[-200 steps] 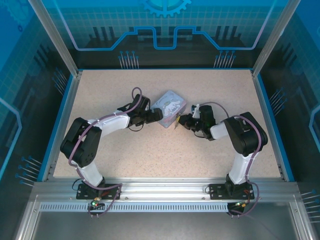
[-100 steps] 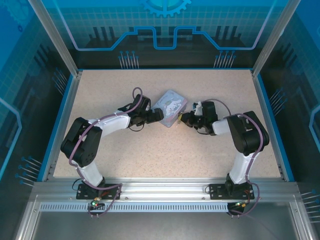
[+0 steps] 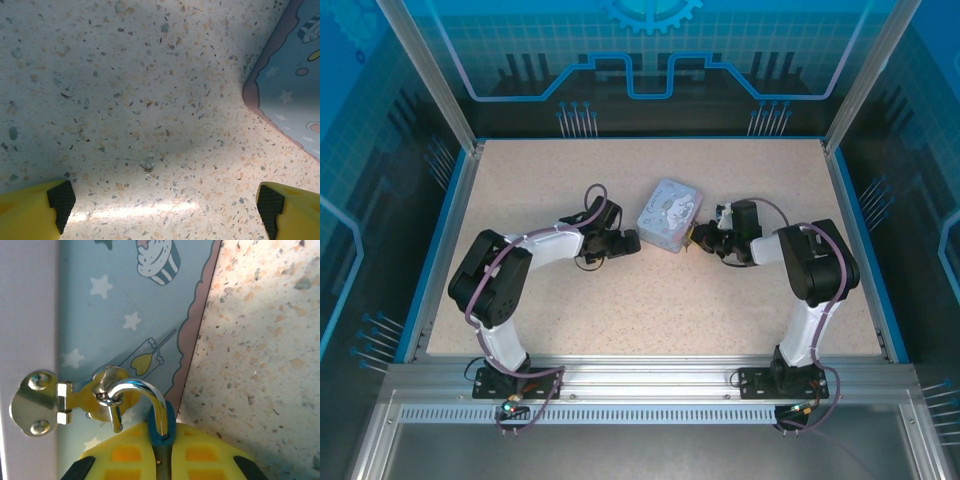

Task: Unlock the padlock with the key

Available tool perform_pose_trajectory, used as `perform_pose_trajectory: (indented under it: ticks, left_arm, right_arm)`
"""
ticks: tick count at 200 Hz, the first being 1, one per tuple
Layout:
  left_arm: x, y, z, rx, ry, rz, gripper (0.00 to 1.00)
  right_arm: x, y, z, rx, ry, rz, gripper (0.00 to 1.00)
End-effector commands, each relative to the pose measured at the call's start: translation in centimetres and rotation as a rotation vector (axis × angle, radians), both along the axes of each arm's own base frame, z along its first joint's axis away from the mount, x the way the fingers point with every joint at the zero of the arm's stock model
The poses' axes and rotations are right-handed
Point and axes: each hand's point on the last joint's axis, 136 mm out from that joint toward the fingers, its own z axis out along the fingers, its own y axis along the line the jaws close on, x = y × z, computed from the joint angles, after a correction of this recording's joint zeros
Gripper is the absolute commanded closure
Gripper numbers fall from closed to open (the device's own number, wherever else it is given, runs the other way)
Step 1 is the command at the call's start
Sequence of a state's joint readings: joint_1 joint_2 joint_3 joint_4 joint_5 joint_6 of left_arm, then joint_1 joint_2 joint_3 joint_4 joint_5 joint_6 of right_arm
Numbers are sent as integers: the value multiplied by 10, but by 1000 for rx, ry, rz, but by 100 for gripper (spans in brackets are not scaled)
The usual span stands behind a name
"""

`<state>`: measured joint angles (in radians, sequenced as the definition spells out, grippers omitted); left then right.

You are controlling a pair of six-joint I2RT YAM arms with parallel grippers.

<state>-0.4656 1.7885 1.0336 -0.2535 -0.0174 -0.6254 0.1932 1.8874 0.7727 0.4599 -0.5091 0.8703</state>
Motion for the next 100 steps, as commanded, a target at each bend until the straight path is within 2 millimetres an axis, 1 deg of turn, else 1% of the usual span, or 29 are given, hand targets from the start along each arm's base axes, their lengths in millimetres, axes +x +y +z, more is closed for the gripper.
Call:
perform_pose_trajectory:
  ticks: [1, 17, 44, 65, 78, 100]
  left_arm:
    - [-12, 13, -3, 50, 49, 5, 4]
    - [-9, 13, 10, 36, 23, 8, 4]
    - [-5, 5, 33, -14, -25, 12, 4]
    - [1, -6, 53, -37, -68, -1, 3]
    - [6, -16, 65, -45, -93, -22, 3]
    - [15, -32, 78, -24, -115, -72, 3]
  right_arm:
    - [3, -1, 6, -4, -15, 11, 100]
    - [1, -1, 9, -4, -22, 14, 100]
    - [-2, -1, 13, 0, -31, 14, 100]
    - [-4, -2, 16, 3, -37, 12, 100]
    - [-4, -1, 18, 4, -38, 12, 100]
    - [-7, 0, 18, 7, -37, 12, 100]
